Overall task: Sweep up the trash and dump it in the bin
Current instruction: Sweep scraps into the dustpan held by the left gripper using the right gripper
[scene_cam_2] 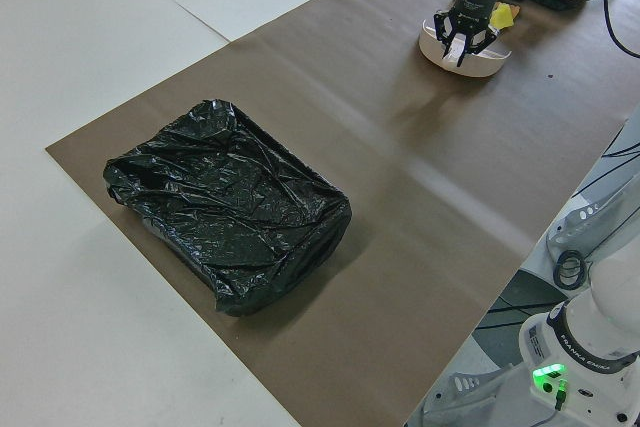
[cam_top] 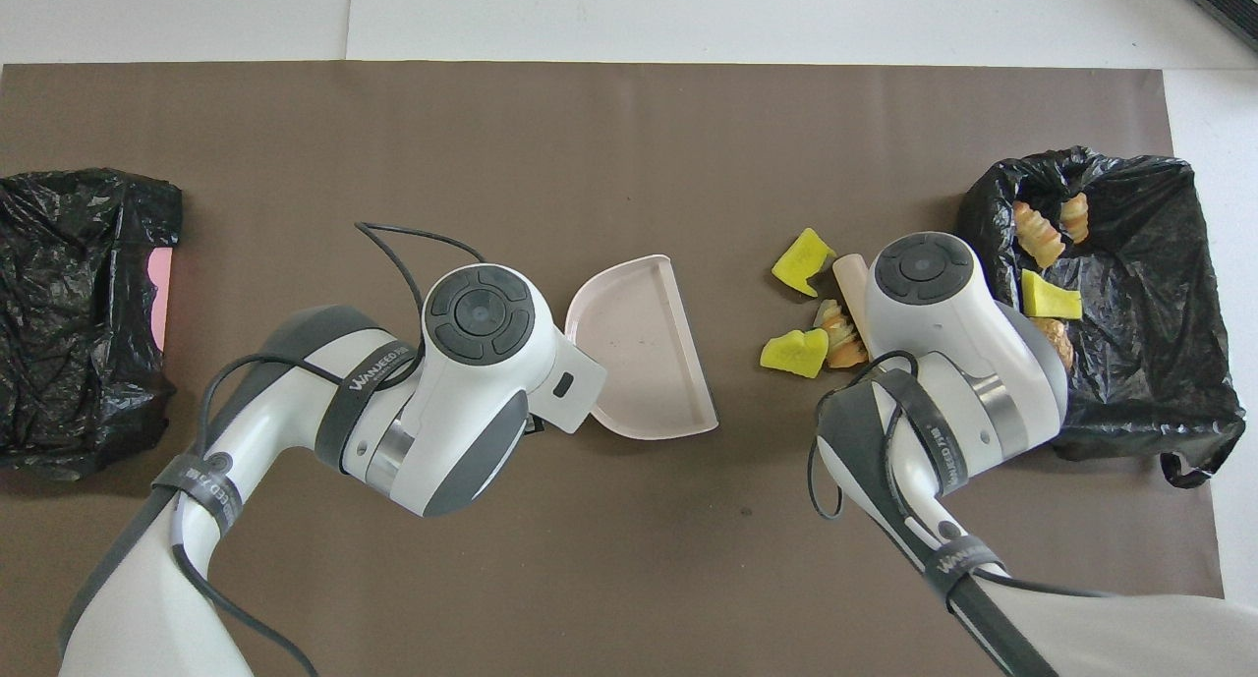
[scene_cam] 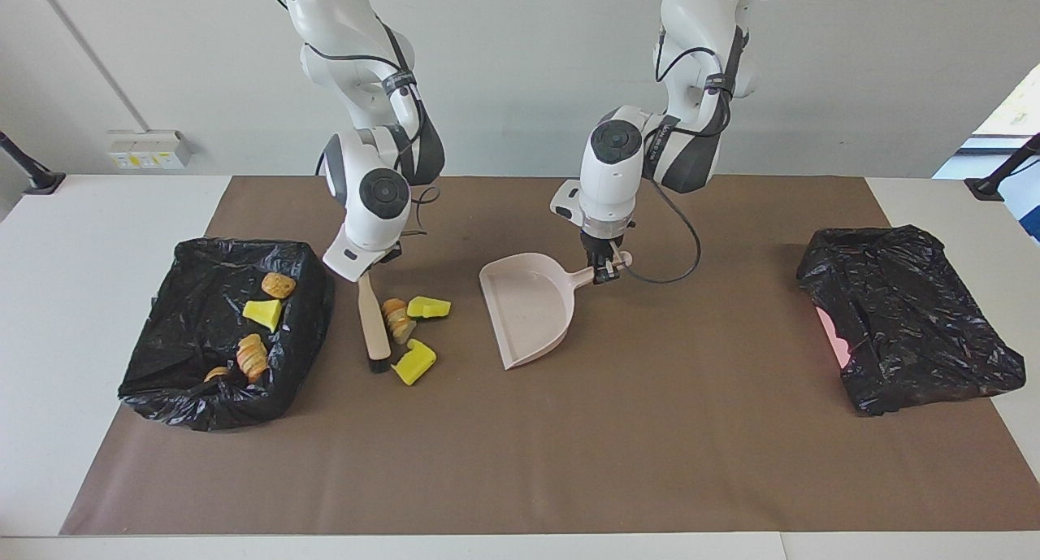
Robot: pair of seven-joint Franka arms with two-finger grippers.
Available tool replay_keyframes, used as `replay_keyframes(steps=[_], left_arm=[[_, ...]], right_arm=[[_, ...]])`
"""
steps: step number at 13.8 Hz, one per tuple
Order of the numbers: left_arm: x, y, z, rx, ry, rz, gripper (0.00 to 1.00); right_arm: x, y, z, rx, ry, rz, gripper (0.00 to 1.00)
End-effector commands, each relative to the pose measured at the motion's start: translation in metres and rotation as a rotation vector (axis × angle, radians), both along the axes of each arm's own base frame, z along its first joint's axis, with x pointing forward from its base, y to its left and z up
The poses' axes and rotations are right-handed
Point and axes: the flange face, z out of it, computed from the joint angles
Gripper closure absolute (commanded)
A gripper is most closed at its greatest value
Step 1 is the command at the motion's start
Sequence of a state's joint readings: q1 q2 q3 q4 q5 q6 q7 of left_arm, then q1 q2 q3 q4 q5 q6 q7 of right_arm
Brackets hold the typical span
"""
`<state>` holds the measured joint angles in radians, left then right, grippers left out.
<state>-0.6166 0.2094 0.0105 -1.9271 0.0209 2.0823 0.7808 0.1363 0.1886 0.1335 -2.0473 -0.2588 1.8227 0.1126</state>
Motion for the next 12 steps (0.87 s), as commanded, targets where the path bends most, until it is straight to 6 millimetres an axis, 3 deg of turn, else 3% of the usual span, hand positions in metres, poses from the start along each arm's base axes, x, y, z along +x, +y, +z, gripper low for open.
replay_keyframes(steps=[1,6,12], left_arm=[[-0.015,0.011,-0.002,0.0,0.0,-0.022,1.0],[-0.025,0.019,-0.008,0.008,0.013,-0.024,1.0],[-0.021,0.023,-0.008,0.006,0.011,-0.011,1.0]], right_arm=[[-0.012,0.034,-0.013,0.097,0.058,-0.037,1.0],[-0.033,0.107,-0.02,0.286,0.1,-0.139,1.0],[-0.037,0.161,-0.006,0.522,0.15,-0.296,1.0]])
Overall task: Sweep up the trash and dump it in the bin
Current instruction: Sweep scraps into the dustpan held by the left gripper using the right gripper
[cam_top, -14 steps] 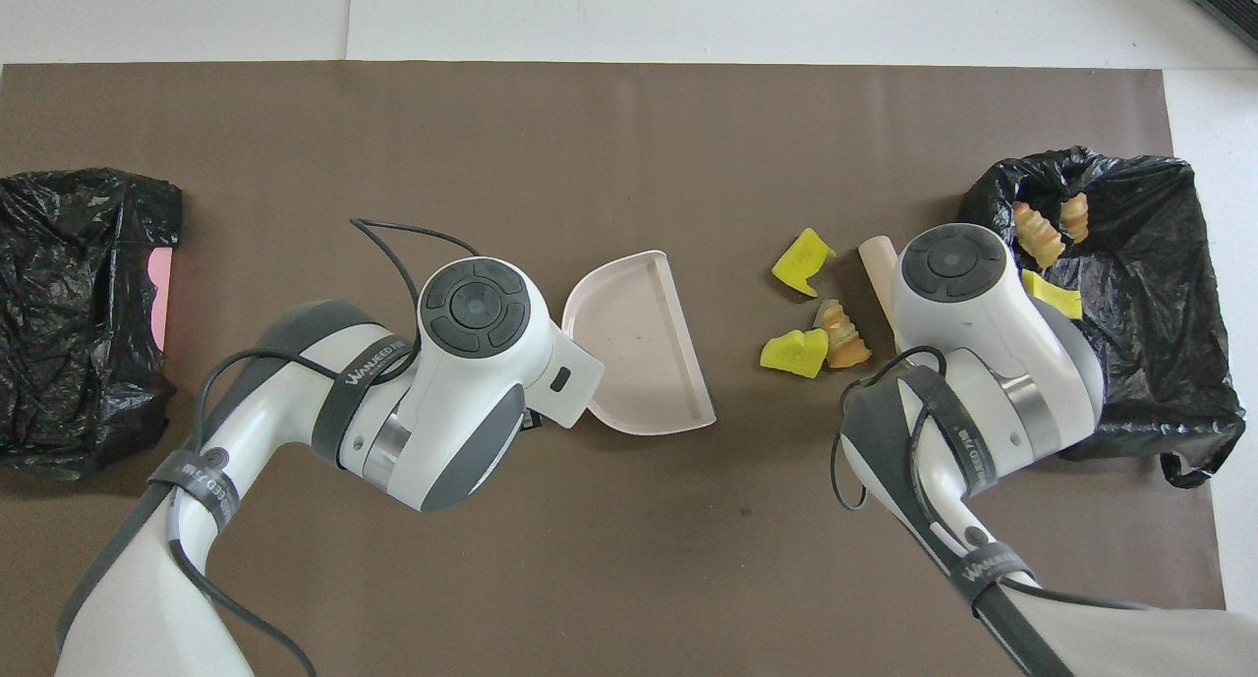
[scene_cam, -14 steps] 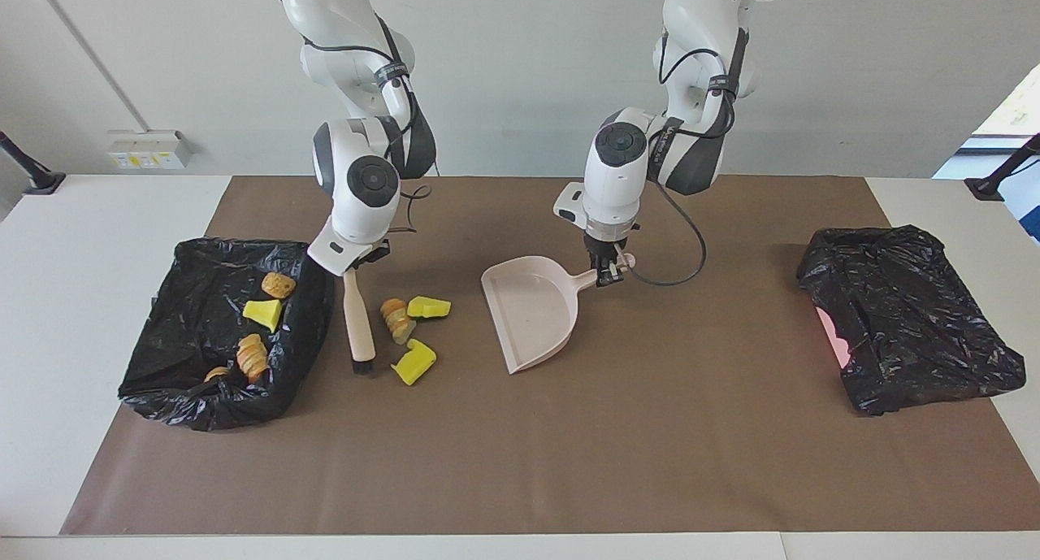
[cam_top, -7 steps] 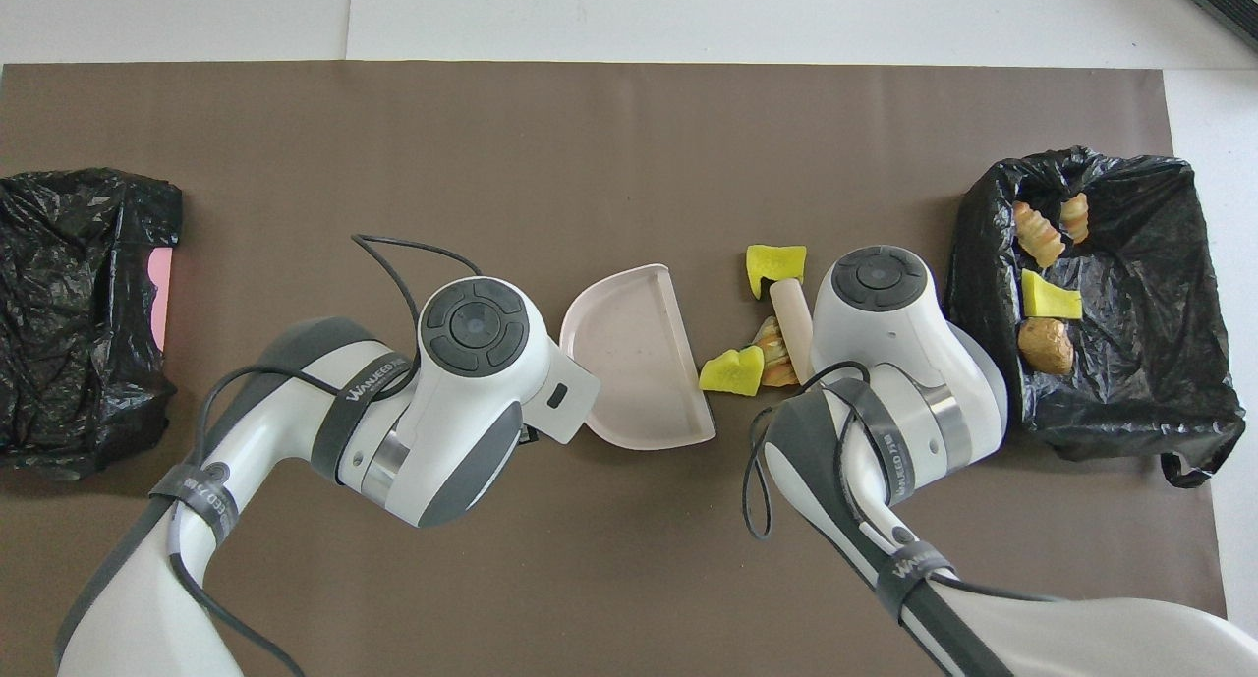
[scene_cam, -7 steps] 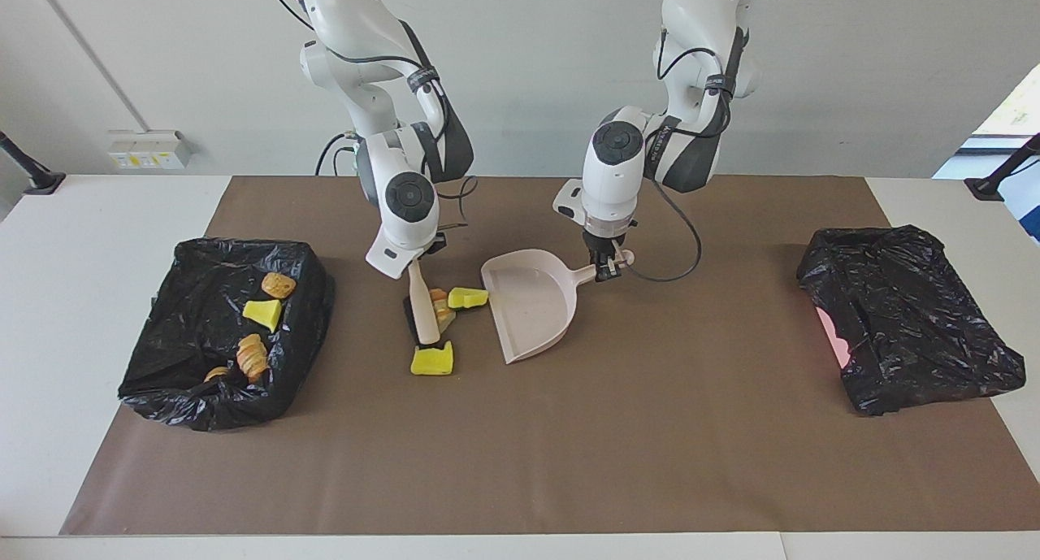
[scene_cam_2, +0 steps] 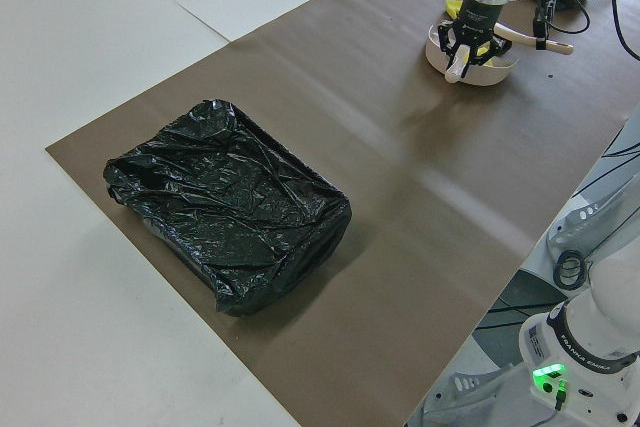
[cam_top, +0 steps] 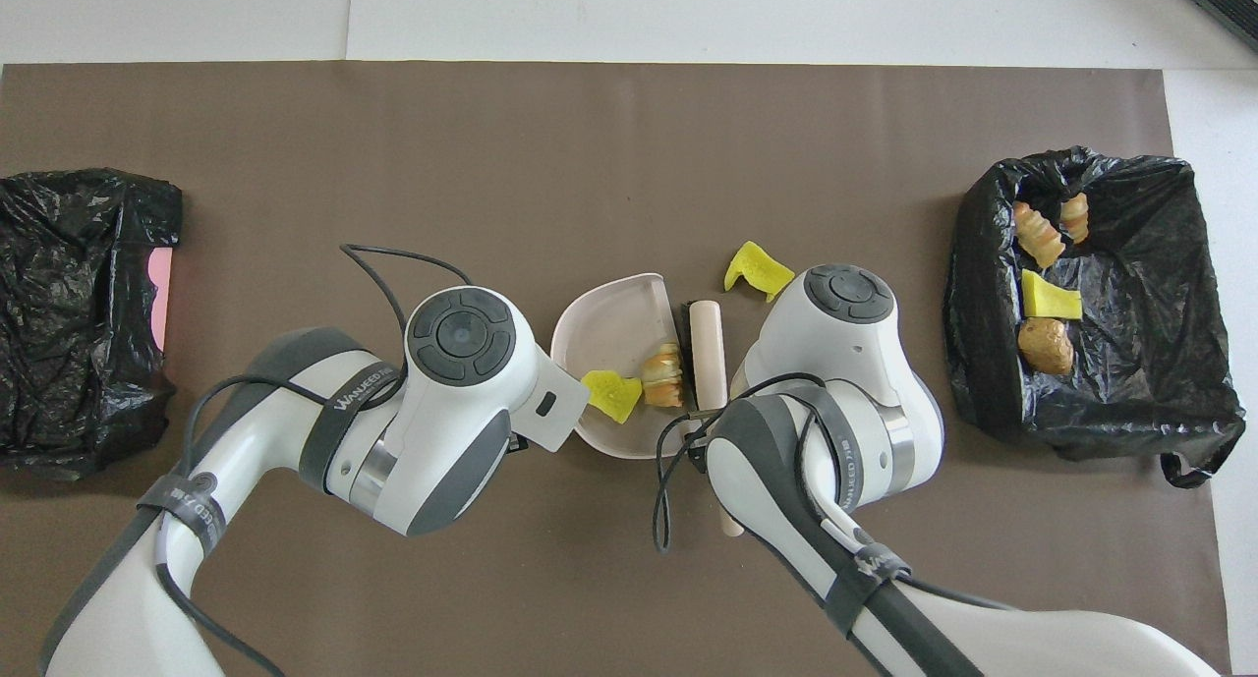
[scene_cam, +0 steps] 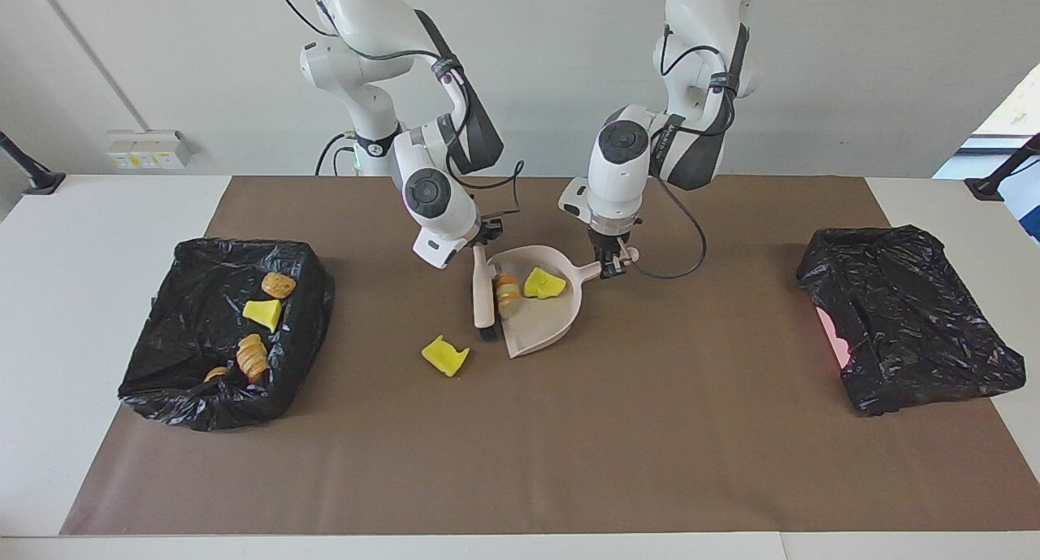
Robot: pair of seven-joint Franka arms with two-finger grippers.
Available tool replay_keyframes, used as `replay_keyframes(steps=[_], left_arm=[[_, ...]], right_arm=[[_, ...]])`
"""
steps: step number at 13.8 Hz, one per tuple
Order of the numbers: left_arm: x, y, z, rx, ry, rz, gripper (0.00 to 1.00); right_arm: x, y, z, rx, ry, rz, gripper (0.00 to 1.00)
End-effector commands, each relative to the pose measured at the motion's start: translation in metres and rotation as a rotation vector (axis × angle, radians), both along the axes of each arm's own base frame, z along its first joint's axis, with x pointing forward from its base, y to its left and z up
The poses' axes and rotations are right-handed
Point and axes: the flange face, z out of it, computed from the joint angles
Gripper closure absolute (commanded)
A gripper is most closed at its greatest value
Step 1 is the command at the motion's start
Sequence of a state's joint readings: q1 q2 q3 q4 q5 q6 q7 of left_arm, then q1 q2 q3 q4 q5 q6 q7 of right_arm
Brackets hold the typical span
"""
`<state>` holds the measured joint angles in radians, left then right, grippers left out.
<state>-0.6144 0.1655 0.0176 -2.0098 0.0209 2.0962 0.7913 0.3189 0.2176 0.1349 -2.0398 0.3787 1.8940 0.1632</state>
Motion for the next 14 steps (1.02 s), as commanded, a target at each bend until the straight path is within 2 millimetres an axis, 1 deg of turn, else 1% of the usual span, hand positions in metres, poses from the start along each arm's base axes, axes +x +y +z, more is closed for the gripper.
replay_keyframes(steps=[1,2,4,5,6,7,8,9,10,11,12,13,14], left_arm=[[-0.006,0.008,0.002,-0.008,-0.01,-0.007,1.0],[-0.006,0.008,0.002,-0.008,-0.01,-0.005,1.0],[-0.006,0.008,0.002,-0.008,-0.01,0.006,1.0],[-0.006,0.008,0.001,-0.006,-0.009,0.02,1.0],[-0.007,0.009,0.001,-0.001,-0.01,0.085,1.0],[-0.007,0.009,0.001,0.007,-0.01,0.171,1.0],[-0.008,0.009,0.001,0.013,-0.009,0.209,1.0],[-0.008,0.009,0.001,0.013,-0.01,0.214,1.0],[-0.008,0.009,0.001,0.013,-0.01,0.216,1.0],[-0.008,0.009,0.001,0.013,-0.01,0.216,1.0],[-0.008,0.009,0.001,0.013,-0.01,0.217,1.0],[-0.008,0.009,0.001,0.013,-0.01,0.218,1.0],[-0.008,0.009,0.001,0.014,-0.009,0.221,1.0]], right_arm=[[0.004,0.023,0.003,0.094,0.025,-0.053,1.0],[0.005,0.027,0.008,0.126,0.035,-0.08,1.0],[0.011,0.028,0.026,0.127,0.024,-0.07,1.0],[0.013,0.02,0.039,0.102,0.01,-0.068,1.0],[0.018,0.01,0.058,0.07,-0.016,-0.044,1.0],[0.025,0.0,0.071,0.025,-0.025,-0.016,1.0],[0.038,-0.014,0.085,-0.018,-0.05,0.005,1.0],[0.05,-0.022,0.093,-0.097,-0.095,0.061,1.0],[0.056,-0.028,0.09,-0.16,-0.137,0.109,1.0],[0.064,-0.039,0.084,-0.203,-0.157,0.15,1.0],[0.073,-0.053,0.074,-0.222,-0.162,0.198,1.0],[0.086,-0.061,0.061,-0.269,-0.172,0.274,1.0],[0.102,-0.065,0.048,-0.333,-0.192,0.337,1.0]])
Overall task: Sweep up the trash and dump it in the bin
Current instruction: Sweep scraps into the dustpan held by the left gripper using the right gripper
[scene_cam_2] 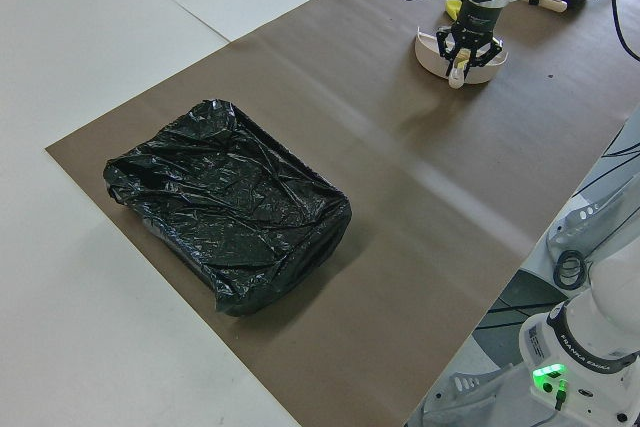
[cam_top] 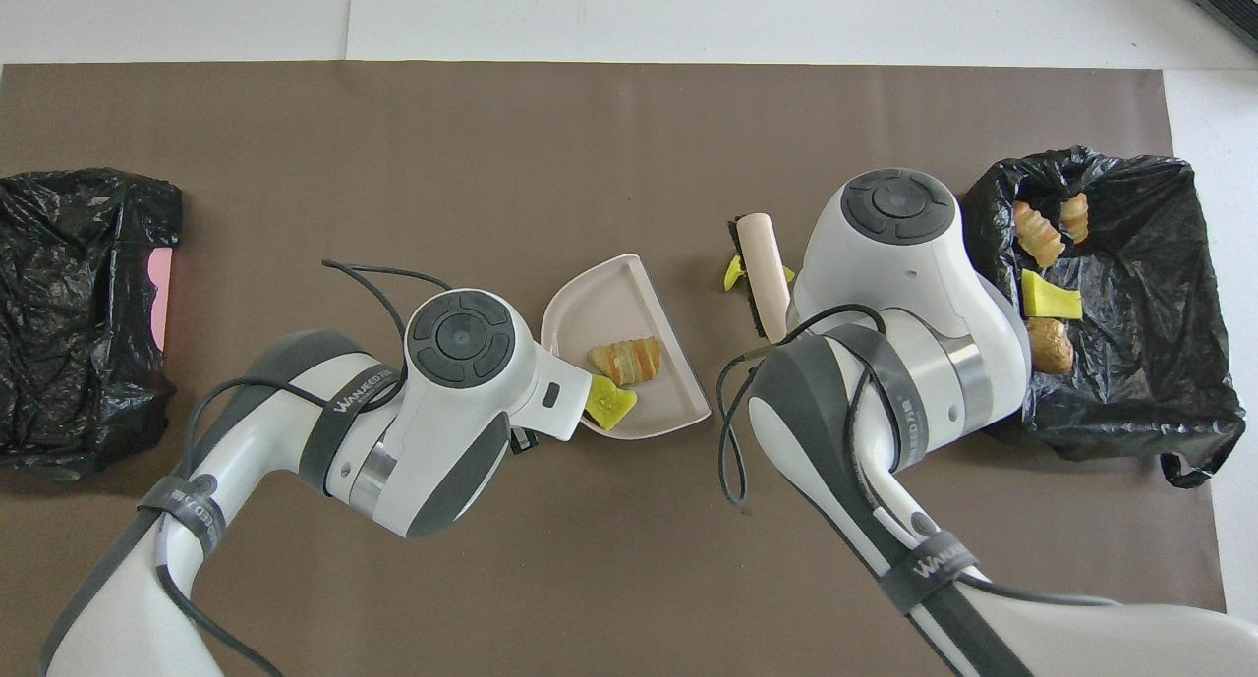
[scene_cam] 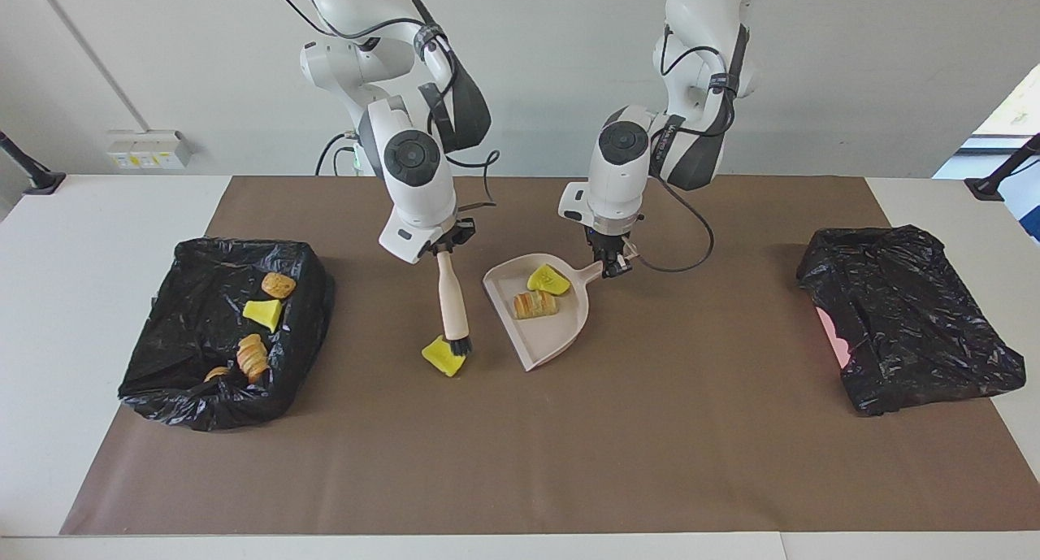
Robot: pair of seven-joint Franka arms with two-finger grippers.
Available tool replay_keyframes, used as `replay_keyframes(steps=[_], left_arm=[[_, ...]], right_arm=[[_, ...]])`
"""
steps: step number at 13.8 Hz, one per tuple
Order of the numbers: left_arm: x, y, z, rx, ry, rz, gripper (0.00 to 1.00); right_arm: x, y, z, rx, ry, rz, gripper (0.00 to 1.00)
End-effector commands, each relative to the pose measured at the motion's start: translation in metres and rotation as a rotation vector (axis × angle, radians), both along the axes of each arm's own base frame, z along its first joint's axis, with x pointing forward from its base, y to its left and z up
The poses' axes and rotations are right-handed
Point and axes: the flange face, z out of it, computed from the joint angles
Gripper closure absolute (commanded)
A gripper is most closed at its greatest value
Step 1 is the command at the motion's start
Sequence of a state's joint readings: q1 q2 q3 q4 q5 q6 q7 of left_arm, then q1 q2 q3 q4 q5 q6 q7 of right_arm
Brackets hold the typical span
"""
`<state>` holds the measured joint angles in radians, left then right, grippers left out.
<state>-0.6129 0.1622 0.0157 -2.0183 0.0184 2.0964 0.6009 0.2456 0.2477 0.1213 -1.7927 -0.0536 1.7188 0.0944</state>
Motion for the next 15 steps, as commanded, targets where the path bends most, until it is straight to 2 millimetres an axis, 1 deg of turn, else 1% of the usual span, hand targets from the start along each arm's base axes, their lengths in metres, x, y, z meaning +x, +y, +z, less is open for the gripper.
replay_keyframes(steps=[1,2,3,4,5,6,8,10,13,14,15], left_arm=[[-0.006,0.008,0.003,0.004,-0.001,0.03,1.0],[-0.007,0.008,0.002,0.007,0.004,0.03,1.0],[-0.007,0.008,0.002,0.007,0.004,0.03,1.0],[-0.007,0.009,0.003,0.007,0.004,0.03,1.0],[-0.007,0.009,0.003,0.007,0.004,0.03,1.0],[-0.008,0.009,0.002,0.008,0.005,0.03,1.0],[-0.008,0.009,0.001,0.009,0.006,0.03,1.0],[-0.008,0.01,0.002,0.008,0.005,0.031,1.0],[-0.01,0.011,0.0,0.01,0.008,0.03,1.0],[-0.01,0.01,0.0,0.009,0.007,0.028,1.0],[-0.01,0.01,0.0,0.008,0.006,0.027,1.0]], right_arm=[[0.048,-0.006,-0.034,-0.12,-0.022,0.146,1.0],[0.059,-0.005,-0.045,-0.156,-0.027,0.204,1.0],[0.06,-0.003,-0.052,-0.185,-0.027,0.247,1.0],[0.063,0.0,-0.052,-0.176,-0.053,0.261,1.0],[0.06,0.004,-0.06,-0.163,-0.048,0.266,1.0],[0.052,0.004,-0.065,-0.146,-0.017,0.26,1.0],[0.031,0.021,-0.064,-0.028,0.093,0.225,1.0],[0.009,0.045,-0.059,0.063,0.175,0.196,1.0],[-0.026,0.063,-0.07,0.243,0.233,0.094,1.0],[-0.039,0.076,-0.073,0.285,0.241,0.07,1.0],[-0.047,0.088,-0.071,0.314,0.254,0.061,1.0]])
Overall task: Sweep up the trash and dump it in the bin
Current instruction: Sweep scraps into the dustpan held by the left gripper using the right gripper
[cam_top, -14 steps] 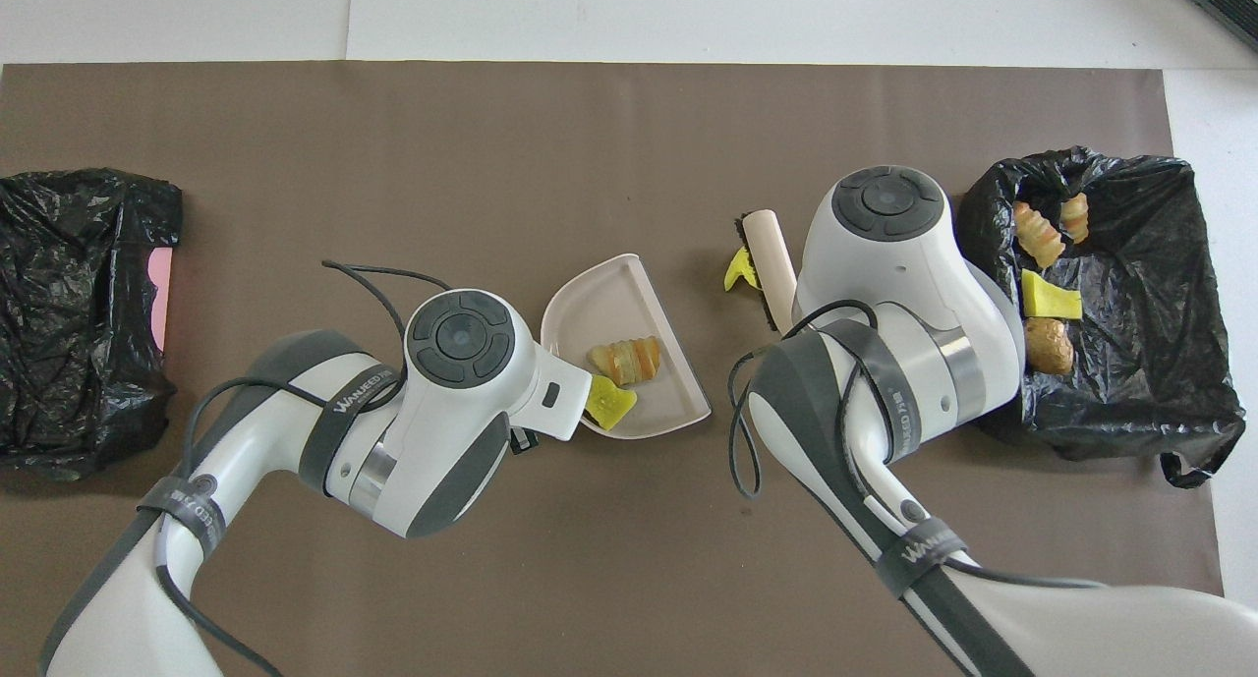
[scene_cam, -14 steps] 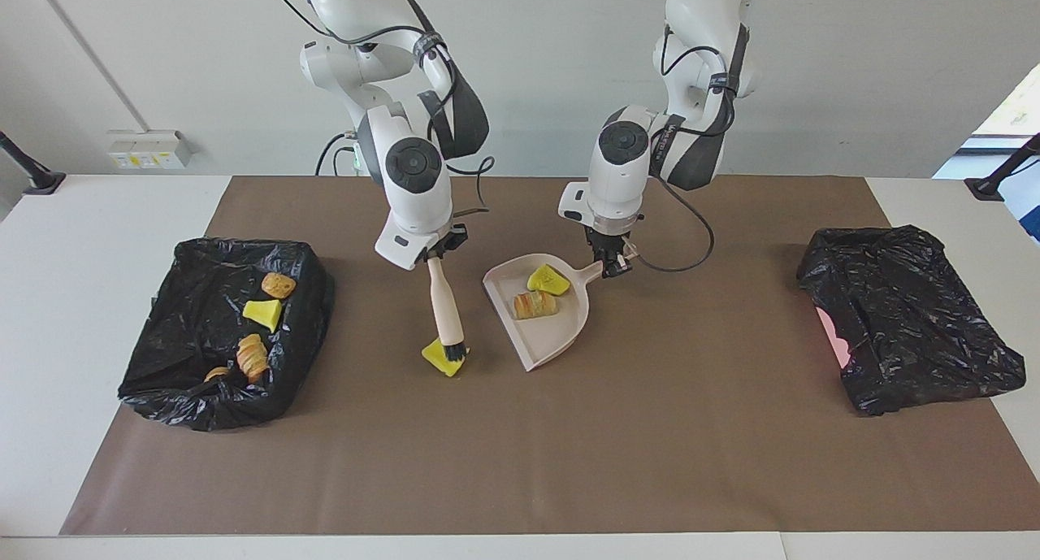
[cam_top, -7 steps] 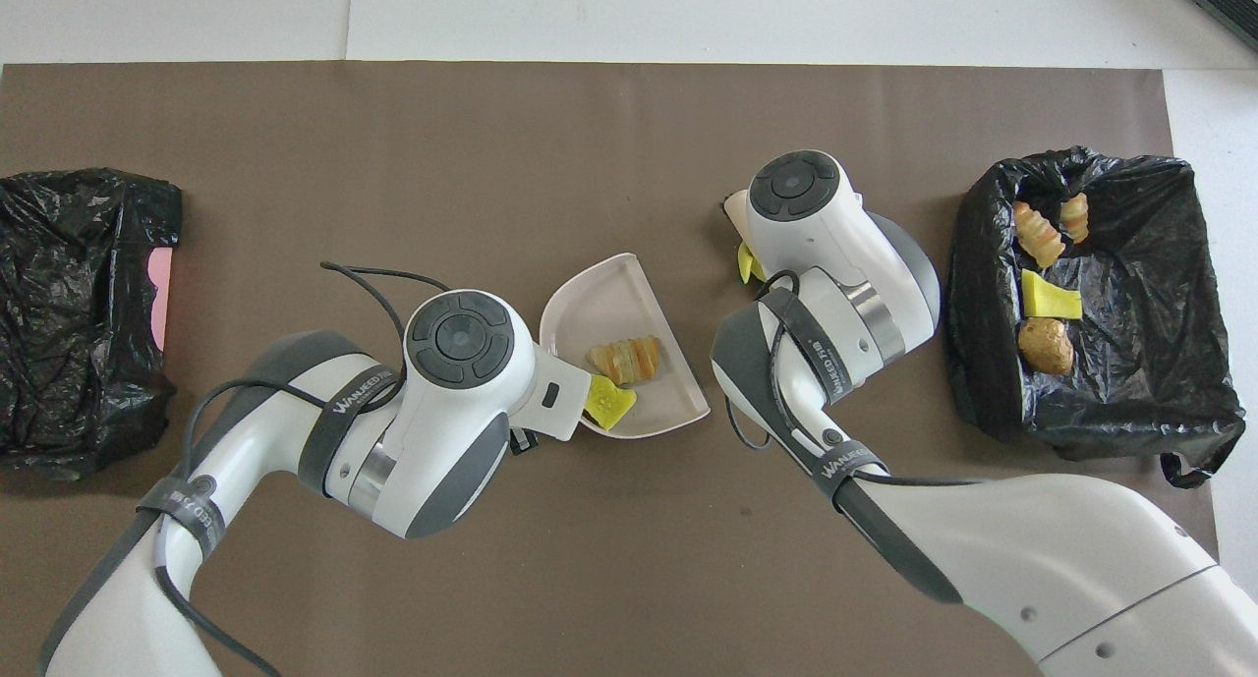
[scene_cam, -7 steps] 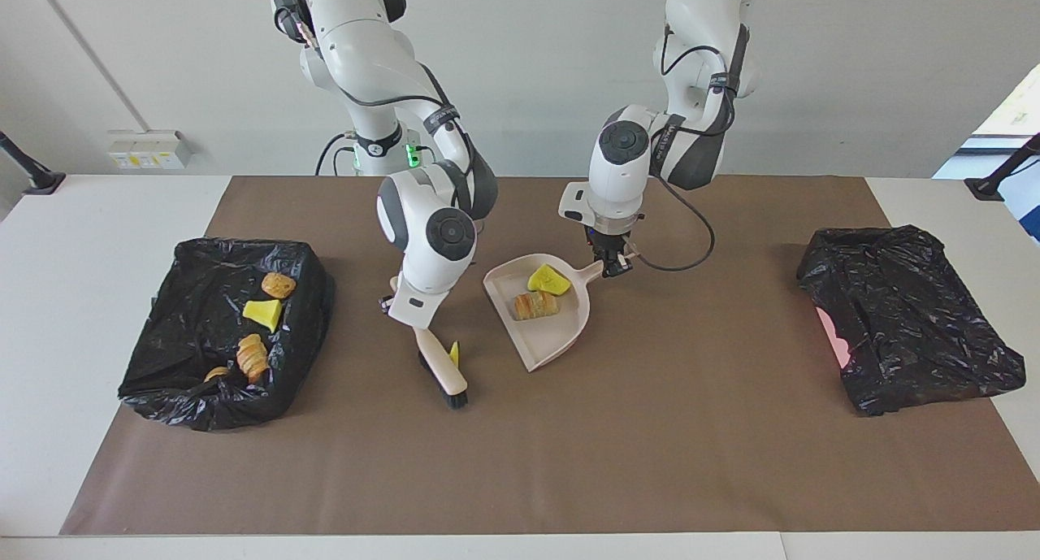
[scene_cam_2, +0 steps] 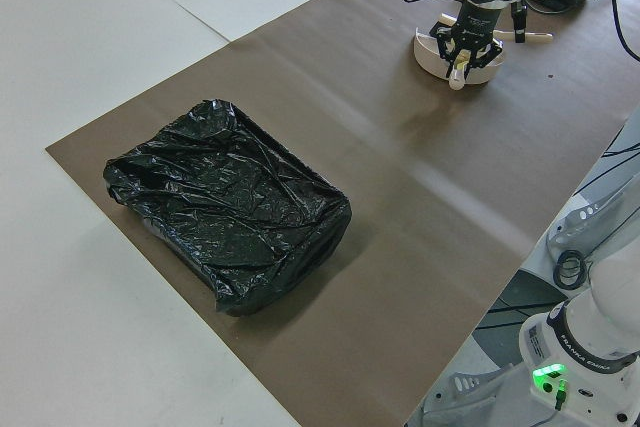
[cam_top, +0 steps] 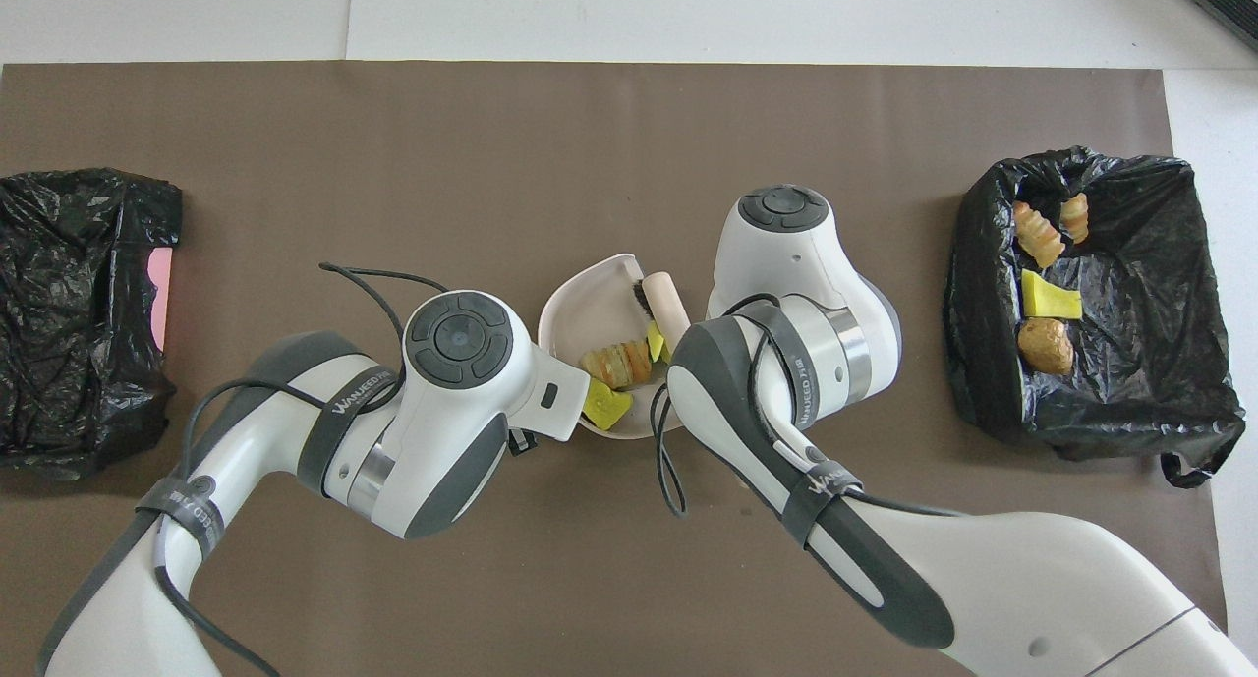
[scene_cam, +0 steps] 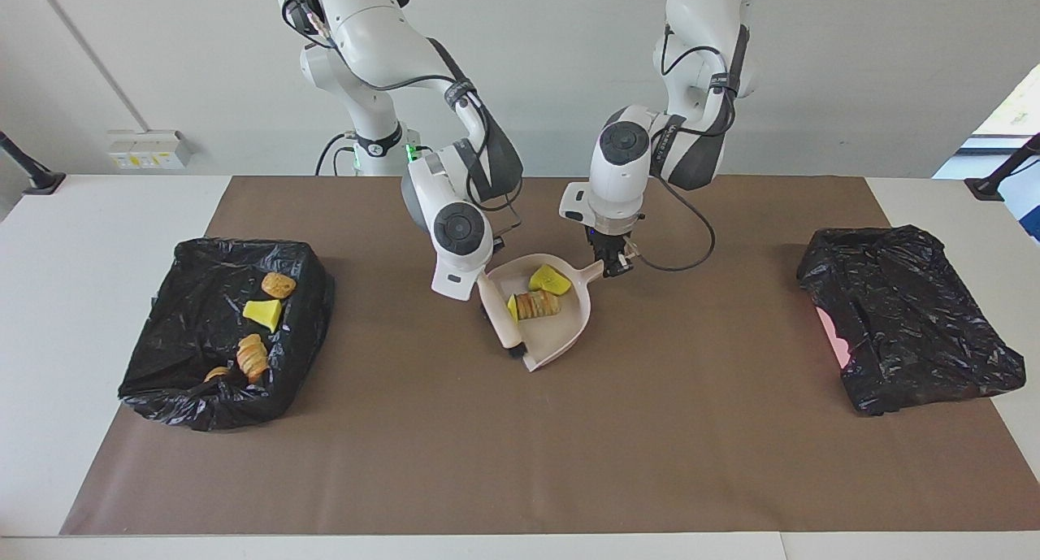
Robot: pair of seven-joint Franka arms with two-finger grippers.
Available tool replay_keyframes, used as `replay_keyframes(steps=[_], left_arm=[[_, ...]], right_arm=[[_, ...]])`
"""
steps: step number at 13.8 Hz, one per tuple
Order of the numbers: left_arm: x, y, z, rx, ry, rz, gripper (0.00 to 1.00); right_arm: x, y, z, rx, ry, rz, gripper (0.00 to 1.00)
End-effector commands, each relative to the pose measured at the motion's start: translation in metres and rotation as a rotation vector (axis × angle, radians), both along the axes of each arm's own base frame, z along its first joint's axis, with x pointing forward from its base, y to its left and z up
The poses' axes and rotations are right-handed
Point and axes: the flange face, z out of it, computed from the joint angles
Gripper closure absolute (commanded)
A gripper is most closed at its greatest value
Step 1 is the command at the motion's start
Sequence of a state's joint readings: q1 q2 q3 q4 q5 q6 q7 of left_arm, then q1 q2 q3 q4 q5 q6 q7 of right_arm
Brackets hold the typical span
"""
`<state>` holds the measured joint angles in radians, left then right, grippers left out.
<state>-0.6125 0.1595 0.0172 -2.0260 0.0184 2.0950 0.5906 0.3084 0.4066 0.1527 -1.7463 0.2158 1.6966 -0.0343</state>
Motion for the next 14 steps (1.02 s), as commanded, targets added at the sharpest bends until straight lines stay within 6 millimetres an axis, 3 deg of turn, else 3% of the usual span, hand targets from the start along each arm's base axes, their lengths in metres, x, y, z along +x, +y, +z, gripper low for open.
replay_keyframes(steps=[1,6,11,14], left_arm=[[-0.009,0.008,0.002,0.003,0.001,0.015,1.0],[-0.009,0.008,0.002,0.003,0.001,0.01,1.0],[-0.009,0.008,0.002,0.003,0.002,0.009,1.0],[-0.008,0.009,0.002,0.004,0.005,0.001,1.0]], right_arm=[[-0.026,0.014,0.005,0.065,0.027,-0.047,1.0],[-0.022,-0.002,0.064,-0.129,-0.079,-0.178,1.0],[-0.044,-0.012,0.061,-0.254,-0.105,-0.173,1.0],[-0.066,0.018,0.071,-0.373,-0.151,-0.213,1.0]])
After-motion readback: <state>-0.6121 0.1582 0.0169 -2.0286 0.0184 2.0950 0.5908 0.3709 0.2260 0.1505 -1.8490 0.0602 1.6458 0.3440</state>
